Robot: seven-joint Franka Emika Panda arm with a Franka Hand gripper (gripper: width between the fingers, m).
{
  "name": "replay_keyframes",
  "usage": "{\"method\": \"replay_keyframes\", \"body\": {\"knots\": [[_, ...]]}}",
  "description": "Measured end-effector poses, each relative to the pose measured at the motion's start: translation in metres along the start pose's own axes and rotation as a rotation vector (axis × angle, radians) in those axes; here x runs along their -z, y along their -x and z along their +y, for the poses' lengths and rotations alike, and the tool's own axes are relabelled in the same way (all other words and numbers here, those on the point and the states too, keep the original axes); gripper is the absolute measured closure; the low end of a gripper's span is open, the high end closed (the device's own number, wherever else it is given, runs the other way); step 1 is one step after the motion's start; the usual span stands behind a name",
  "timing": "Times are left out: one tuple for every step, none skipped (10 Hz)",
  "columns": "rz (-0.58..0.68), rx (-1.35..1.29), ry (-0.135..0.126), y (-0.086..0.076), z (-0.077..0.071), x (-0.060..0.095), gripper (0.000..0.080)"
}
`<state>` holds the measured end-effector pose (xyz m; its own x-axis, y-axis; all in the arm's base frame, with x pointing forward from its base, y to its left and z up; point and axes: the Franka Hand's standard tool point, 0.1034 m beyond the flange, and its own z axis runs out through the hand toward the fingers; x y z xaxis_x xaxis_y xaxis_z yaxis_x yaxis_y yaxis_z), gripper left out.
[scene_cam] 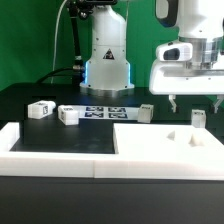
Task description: Assemble one leg
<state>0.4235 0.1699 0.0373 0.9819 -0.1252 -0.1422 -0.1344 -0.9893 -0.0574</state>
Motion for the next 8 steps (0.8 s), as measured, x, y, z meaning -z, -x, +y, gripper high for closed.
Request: {"method": "replay_keyframes", "body": {"knots": [[-0.036, 0.003, 0.007, -0.003, -0.001, 0.002, 0.015], [-0.099, 0.002, 0.011, -0.002, -0.001, 0.003, 0.015], [-0.126, -0.016, -0.008, -0.005, -0.003, 0.0, 0.015], [-0.192, -0.014, 0.003, -0.001, -0.004, -0.005, 0.015], [-0.255, -0.011, 0.013, -0.001, -0.008, -0.005, 0.015], [-0.295, -0.014, 0.015, -0.001, -0.011, -0.006, 0.015], [-0.36, -0.024, 0.015, 0.004, -0.011, -0.007, 0.015], [-0.393, -0.027, 0.019, 0.004, -0.01, -0.009, 0.015]]}}
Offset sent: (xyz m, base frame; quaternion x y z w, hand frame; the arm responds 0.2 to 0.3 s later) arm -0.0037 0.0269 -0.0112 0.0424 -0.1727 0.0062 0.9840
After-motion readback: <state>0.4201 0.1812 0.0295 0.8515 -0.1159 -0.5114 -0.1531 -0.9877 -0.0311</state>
